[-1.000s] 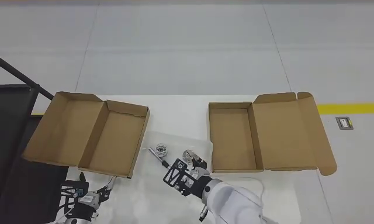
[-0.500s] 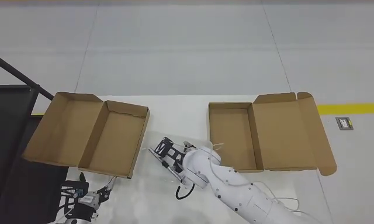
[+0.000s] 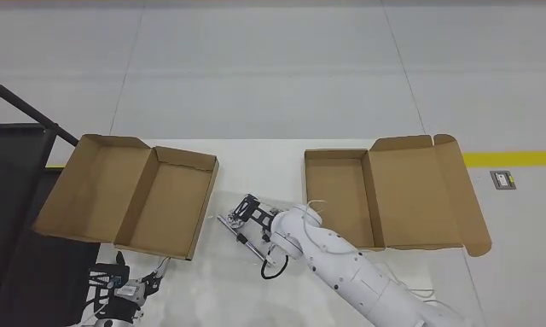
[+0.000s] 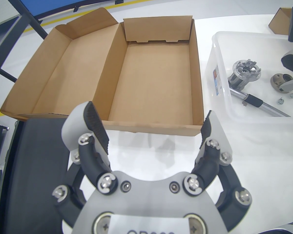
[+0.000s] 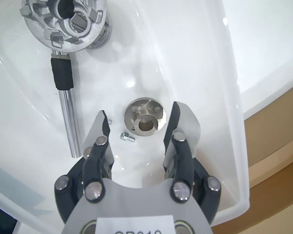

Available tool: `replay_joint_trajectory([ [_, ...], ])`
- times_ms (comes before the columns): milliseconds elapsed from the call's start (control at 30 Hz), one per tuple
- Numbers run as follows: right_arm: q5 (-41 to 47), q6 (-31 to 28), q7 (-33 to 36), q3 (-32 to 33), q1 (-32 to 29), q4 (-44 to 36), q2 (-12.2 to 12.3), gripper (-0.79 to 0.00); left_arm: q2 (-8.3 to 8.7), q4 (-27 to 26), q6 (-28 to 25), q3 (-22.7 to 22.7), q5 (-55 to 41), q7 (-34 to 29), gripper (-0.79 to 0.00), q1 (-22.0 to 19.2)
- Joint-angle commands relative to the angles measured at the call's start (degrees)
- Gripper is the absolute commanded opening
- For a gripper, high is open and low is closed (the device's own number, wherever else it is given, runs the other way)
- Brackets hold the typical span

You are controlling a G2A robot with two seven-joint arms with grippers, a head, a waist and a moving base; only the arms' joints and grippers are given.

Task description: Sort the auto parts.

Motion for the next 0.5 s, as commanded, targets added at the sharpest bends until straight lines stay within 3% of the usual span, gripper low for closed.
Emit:
replay_joint_trajectory([
  [0, -0.24, -0.33, 0.36, 0.05, 0.17, 0.56, -0.25, -0.431, 0.00, 0.00, 0.00, 0.00, 0.00, 0.00, 0.000, 0.00],
  [467, -0.29, -2.81, 1.32, 0.86, 1.67, 6.04, -2.11, -0.517, 0.00, 0.00, 0.00, 0.00, 0.00, 0.00, 0.000, 0.00],
])
